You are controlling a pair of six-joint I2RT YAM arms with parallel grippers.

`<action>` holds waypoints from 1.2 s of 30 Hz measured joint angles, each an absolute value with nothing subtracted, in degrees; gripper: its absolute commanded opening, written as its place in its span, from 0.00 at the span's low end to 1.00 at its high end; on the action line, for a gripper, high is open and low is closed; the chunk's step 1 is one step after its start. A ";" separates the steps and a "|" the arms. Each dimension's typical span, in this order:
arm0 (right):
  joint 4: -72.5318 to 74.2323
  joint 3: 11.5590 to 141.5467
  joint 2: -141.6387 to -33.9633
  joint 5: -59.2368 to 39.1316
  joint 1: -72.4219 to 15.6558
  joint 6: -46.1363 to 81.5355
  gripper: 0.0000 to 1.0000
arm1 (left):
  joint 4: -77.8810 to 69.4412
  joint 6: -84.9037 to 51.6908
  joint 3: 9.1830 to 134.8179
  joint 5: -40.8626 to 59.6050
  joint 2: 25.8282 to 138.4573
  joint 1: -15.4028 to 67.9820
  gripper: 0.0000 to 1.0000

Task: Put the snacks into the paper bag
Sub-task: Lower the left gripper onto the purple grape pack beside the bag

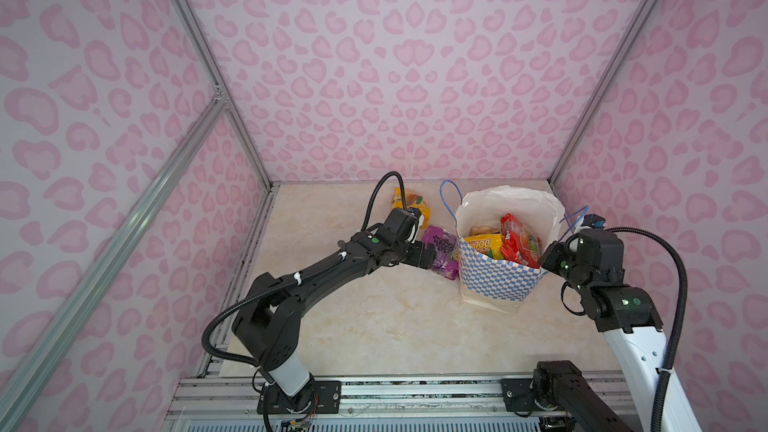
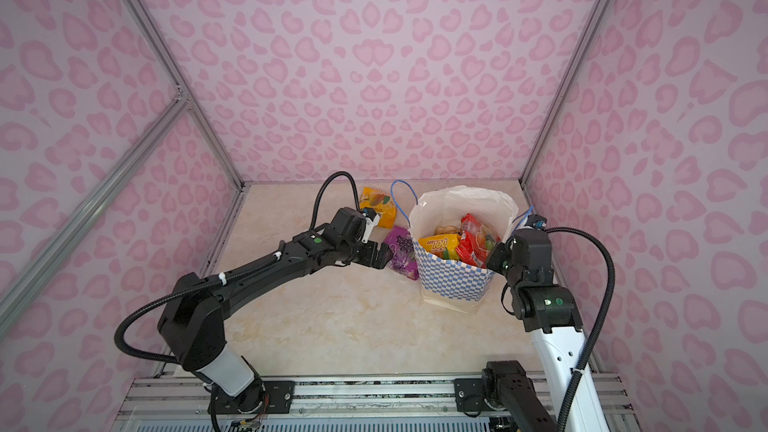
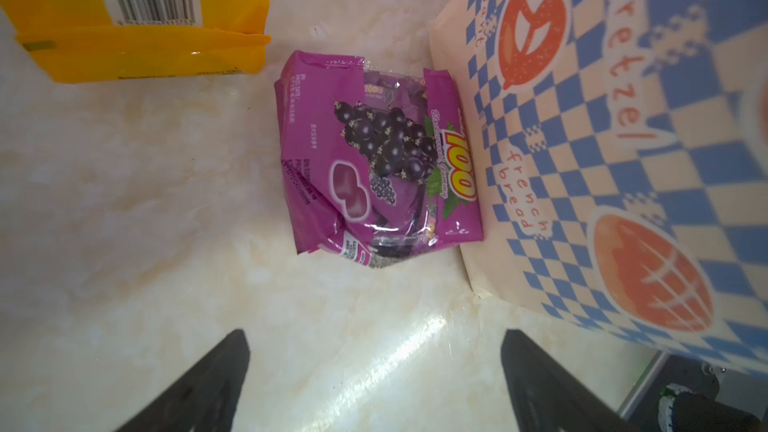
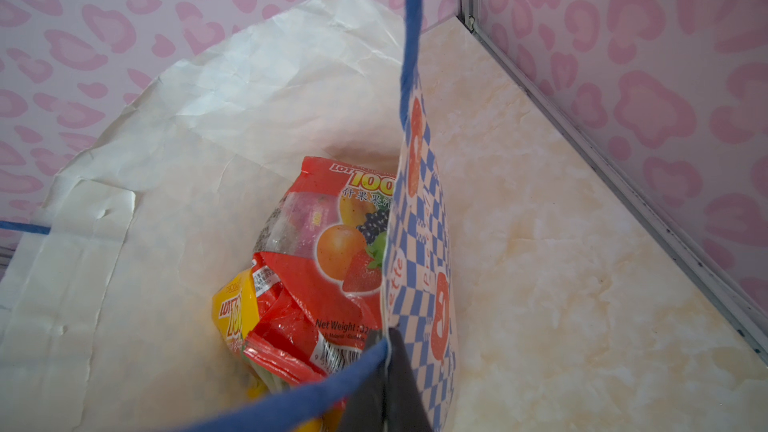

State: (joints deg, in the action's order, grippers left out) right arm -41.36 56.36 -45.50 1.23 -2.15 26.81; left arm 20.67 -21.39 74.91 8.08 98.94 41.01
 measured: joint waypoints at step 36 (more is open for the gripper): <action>-40.18 54.39 -43.86 0.43 -2.15 27.03 0.00 | 22.96 -25.04 96.29 25.69 127.39 37.01 0.66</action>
State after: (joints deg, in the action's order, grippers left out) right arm -40.18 54.39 -43.86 0.43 -2.15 27.03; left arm 22.96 -25.04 96.29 25.69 127.39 37.01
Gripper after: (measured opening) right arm 0.048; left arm 0.728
